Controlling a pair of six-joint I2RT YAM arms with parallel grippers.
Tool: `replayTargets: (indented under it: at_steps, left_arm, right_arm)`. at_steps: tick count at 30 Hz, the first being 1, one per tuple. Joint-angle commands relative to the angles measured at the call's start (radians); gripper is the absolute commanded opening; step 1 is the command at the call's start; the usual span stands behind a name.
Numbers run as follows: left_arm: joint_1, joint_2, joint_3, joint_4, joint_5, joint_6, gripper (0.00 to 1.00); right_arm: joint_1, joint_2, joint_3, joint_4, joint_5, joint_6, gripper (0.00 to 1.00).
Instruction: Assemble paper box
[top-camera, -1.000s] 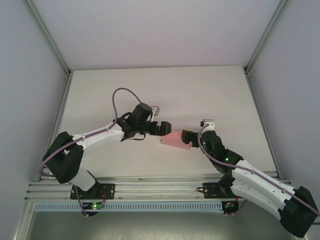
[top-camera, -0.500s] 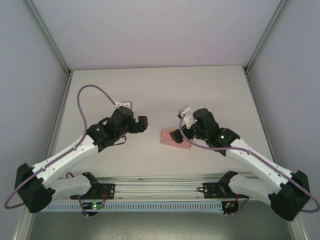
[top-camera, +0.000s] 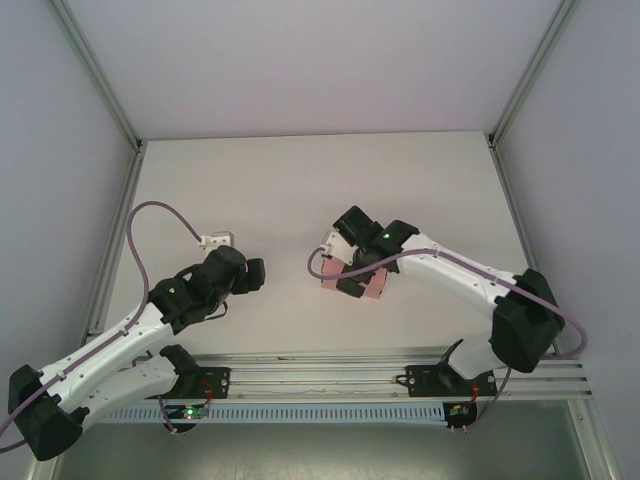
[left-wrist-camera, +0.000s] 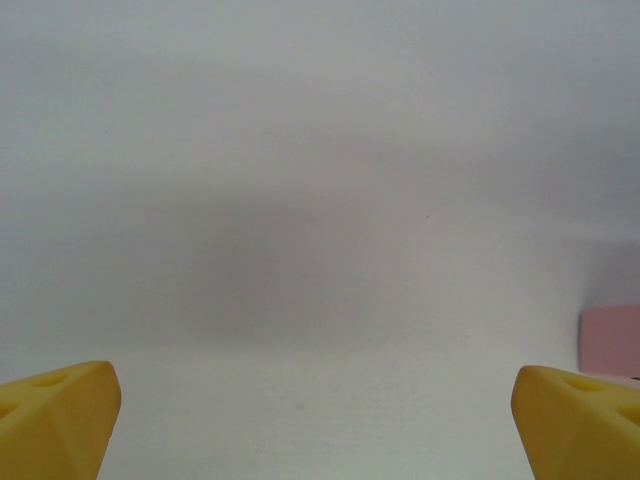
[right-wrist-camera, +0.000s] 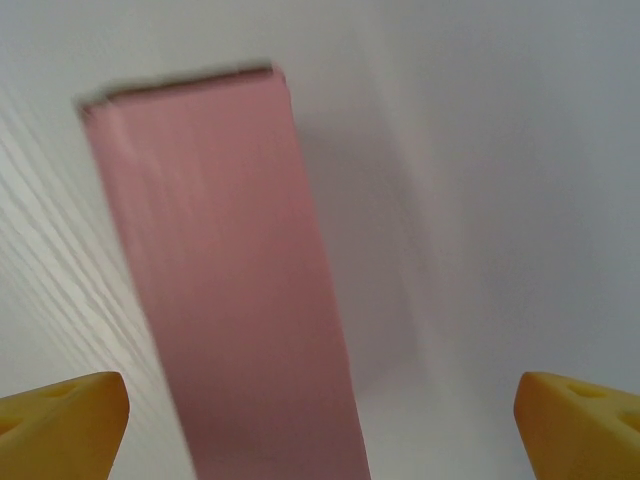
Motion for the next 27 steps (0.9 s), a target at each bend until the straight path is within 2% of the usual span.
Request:
replayTargets:
  at_steps: [1,4,10,17,20,23,27]
  left_arm:
    - [-0.004,0.006,-0.009,-0.045,-0.039,-0.031,1.0]
    - [-0.004,0.012,-0.031,-0.004,-0.011,-0.033,1.0]
    - [-0.004,0.017,-0.045,0.008,0.002,-0.048,1.0]
    - [-0.004,-0.002,-0.051,0.002,-0.002,-0.049,1.0]
    - [-0.004,-0.011,-0.053,-0.006,-0.008,-0.055,1.0]
    - [-0.005,-0.026,-0.054,-0.018,-0.014,-0.057,1.0]
    - [-0.004,-0.056,-0.066,-0.023,-0.023,-0.065,1.0]
  right_arm:
    - [0.007,0.044,0.032,-0.063,0.076,-0.059,0.98]
    - [0.002,0.083,0.04,-0.05,0.062,-0.074,0.95]
    - [0.007,0.15,0.069,-0.053,0.053,-0.082,0.67]
    - [0.032,0.098,0.063,-0.01,0.101,-0.082,0.49]
    - [0.059,0.071,0.06,0.032,0.177,-0.064,0.42]
    - [0.081,0.064,0.07,0.066,0.25,-0.047,0.42]
    - [0.131,0.081,0.058,0.21,0.469,-0.092,0.44]
